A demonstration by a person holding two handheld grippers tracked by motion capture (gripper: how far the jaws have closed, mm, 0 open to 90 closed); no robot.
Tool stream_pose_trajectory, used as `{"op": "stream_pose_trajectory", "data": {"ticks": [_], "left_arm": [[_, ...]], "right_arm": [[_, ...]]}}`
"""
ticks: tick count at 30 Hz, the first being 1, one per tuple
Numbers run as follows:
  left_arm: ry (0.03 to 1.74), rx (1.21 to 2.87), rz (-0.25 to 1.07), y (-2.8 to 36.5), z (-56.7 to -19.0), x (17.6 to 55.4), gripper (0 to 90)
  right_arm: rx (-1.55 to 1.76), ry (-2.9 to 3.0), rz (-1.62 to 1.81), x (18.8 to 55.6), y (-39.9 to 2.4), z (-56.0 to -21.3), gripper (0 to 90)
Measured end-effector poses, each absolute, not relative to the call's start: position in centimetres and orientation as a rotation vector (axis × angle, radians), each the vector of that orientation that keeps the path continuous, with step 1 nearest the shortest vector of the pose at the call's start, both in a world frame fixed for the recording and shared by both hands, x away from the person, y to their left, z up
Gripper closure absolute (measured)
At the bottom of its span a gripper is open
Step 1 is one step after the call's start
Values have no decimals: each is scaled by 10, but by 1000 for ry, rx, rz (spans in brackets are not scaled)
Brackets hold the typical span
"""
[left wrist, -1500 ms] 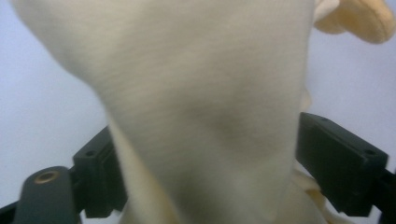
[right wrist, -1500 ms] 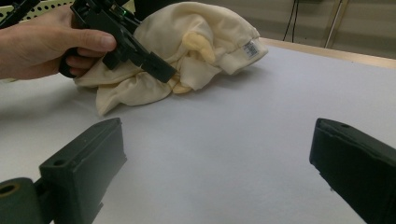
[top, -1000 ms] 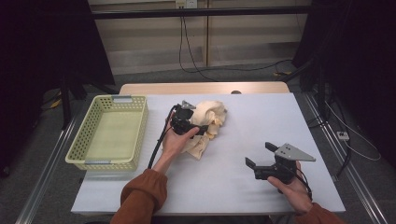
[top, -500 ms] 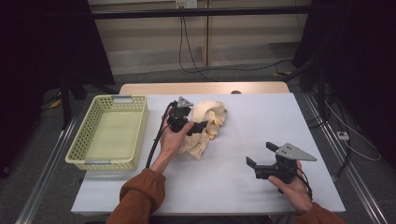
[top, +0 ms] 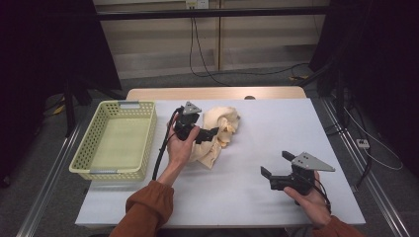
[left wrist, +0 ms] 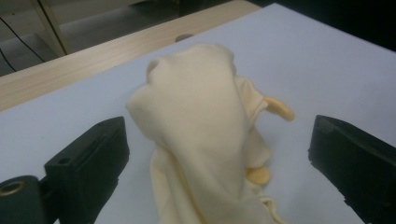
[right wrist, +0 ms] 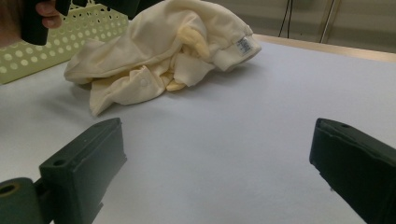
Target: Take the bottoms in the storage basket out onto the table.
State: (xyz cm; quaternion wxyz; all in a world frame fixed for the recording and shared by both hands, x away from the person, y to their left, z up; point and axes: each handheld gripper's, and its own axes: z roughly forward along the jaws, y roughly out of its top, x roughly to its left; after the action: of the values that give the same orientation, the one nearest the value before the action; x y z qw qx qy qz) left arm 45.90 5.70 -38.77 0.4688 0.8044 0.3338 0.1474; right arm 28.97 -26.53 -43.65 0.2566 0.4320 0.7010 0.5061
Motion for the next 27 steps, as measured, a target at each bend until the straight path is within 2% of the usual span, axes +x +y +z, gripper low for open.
{"op": "stream_pose_trajectory", "data": {"ticks": [6, 15, 18, 23, 27], "left_arm": [[762, 1970, 426, 58, -381, 454, 40], [765, 1968, 380, 66, -377, 453, 60], [786, 1980, 407, 69, -378, 454, 62], [801, 1963, 361, 71, -378, 456, 52], [802, 1970, 383, 71, -377, 454, 52]], "right_arm": [[1172, 1899, 1365, 288, -265, -436, 32], [1171, 1905, 1368, 289, -264, -436, 32], [1169, 1904, 1369, 289, -264, -436, 32], [1174, 1907, 1370, 290, -264, -437, 32], [1179, 1904, 1372, 290, -264, -437, 32]]}}
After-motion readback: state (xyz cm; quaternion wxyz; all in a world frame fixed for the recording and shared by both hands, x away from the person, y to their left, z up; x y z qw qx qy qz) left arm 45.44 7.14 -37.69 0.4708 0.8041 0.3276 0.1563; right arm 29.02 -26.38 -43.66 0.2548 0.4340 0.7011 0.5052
